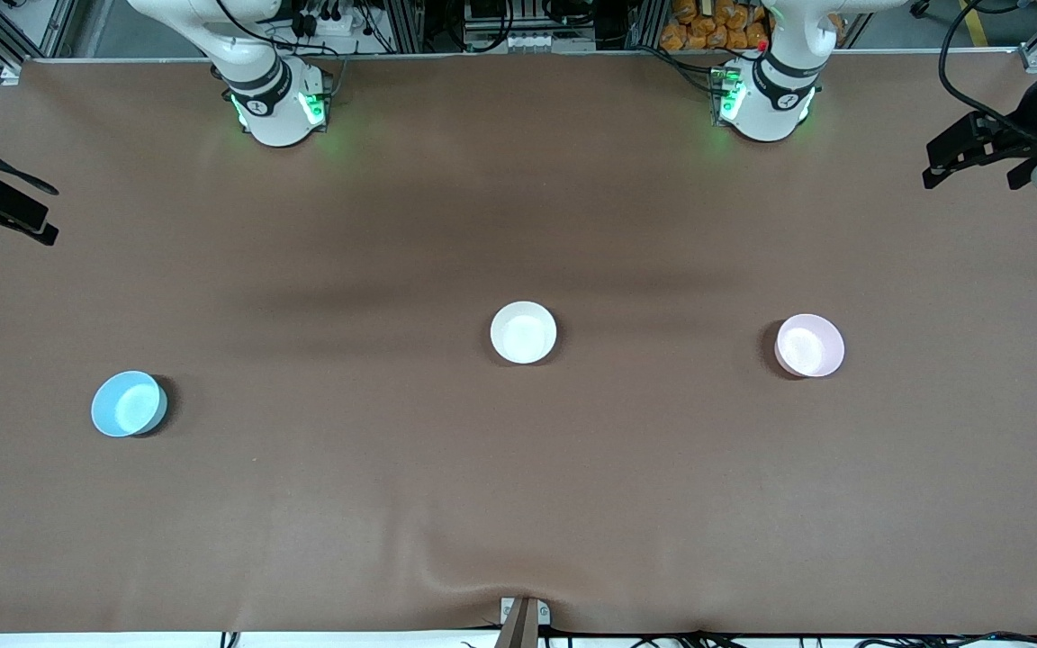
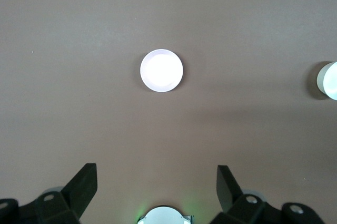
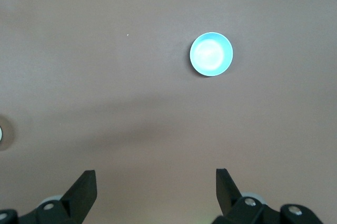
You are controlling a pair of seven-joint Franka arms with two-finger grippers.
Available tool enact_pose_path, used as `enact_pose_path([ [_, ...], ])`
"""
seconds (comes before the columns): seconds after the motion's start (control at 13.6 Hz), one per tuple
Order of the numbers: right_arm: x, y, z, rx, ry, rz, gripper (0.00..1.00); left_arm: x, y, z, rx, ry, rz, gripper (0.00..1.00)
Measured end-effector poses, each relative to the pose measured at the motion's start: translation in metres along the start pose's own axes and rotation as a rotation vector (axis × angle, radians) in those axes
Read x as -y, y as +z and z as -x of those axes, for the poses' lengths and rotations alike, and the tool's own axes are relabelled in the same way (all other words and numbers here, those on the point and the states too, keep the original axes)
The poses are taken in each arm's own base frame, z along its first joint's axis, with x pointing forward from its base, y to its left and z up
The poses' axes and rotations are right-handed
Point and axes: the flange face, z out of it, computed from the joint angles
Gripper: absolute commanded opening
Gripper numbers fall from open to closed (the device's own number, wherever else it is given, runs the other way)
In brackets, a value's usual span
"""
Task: Stack pink and blue bowls on white bowl
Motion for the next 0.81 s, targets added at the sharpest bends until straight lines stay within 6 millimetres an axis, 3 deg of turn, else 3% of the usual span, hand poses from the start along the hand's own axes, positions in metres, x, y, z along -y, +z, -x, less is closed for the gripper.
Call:
enact_pose_path([
  [0.29,0.0,0.0,0.0,0.0,0.0,0.0,1.0,-0.001,0.005,-0.002,0.014,0.002,-0.001,1.0],
  [0.51,0.0,0.0,0.0,0.0,0.0,0.0,1.0,-0.001,0.023,-0.005,0.035,0.0,-0.002,1.0],
  [0.66,0.0,0.0,0.0,0.0,0.0,0.0,1.0,0.002,0.054,-0.016,0.014,-0.007,0.0,1.0],
  [0.81,0.0,0.0,0.0,-0.003,0.0,0.0,1.0,0.004,0.099,-0.025,-0.017,-0.011,0.001,1.0],
])
